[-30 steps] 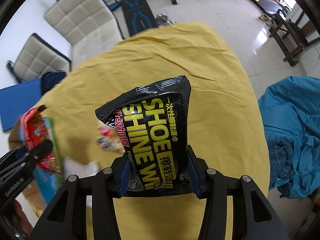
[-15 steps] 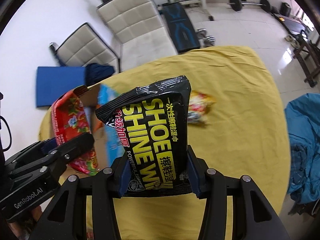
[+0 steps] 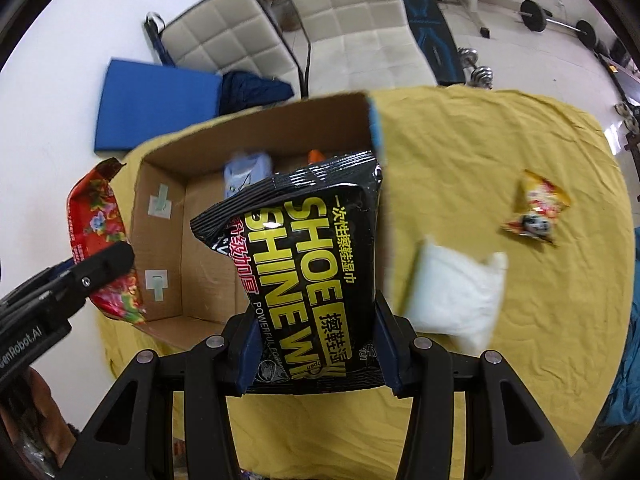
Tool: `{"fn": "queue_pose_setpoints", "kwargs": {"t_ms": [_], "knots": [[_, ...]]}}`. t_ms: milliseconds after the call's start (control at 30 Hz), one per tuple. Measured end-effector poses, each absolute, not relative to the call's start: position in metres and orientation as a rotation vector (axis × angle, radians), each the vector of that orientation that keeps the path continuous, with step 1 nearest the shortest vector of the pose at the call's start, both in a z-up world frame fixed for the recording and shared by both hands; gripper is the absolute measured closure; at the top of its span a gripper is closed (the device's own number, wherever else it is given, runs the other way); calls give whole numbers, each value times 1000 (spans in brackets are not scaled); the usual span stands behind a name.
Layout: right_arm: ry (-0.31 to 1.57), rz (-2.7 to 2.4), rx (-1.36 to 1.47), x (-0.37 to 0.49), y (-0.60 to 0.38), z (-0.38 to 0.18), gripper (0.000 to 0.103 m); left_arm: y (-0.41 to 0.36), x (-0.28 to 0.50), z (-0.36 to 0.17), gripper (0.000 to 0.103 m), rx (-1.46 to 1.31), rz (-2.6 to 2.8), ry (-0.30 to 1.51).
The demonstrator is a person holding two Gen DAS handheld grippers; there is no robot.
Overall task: Organize soft objects
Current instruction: 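Carry the red bag with the left tool while the right tool carries the black wipes into the box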
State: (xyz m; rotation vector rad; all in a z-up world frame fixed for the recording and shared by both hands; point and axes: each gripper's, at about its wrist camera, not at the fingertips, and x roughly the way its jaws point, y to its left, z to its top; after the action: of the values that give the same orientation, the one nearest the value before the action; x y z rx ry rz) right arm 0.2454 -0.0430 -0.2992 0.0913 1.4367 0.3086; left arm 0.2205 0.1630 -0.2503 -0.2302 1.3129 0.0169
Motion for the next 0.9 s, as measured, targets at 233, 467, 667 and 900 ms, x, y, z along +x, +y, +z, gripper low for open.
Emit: {"fn": "queue_pose_setpoints", "kwargs": {"t_ms": [233, 467, 667, 900], "knots": [[1532, 259, 22, 258, 5, -361, 52, 206, 242, -319, 60, -242, 76, 1430], [1623, 195, -13, 272, 16, -416, 52, 224, 280, -381, 60, -228, 100, 1532], [1666, 162, -63, 281, 24, -444, 52, 223, 304, -408, 60, -187, 88, 1580], [1705, 142, -103, 287, 33, -471, 52, 231, 318, -427, 60, -198, 86, 1613]]}}
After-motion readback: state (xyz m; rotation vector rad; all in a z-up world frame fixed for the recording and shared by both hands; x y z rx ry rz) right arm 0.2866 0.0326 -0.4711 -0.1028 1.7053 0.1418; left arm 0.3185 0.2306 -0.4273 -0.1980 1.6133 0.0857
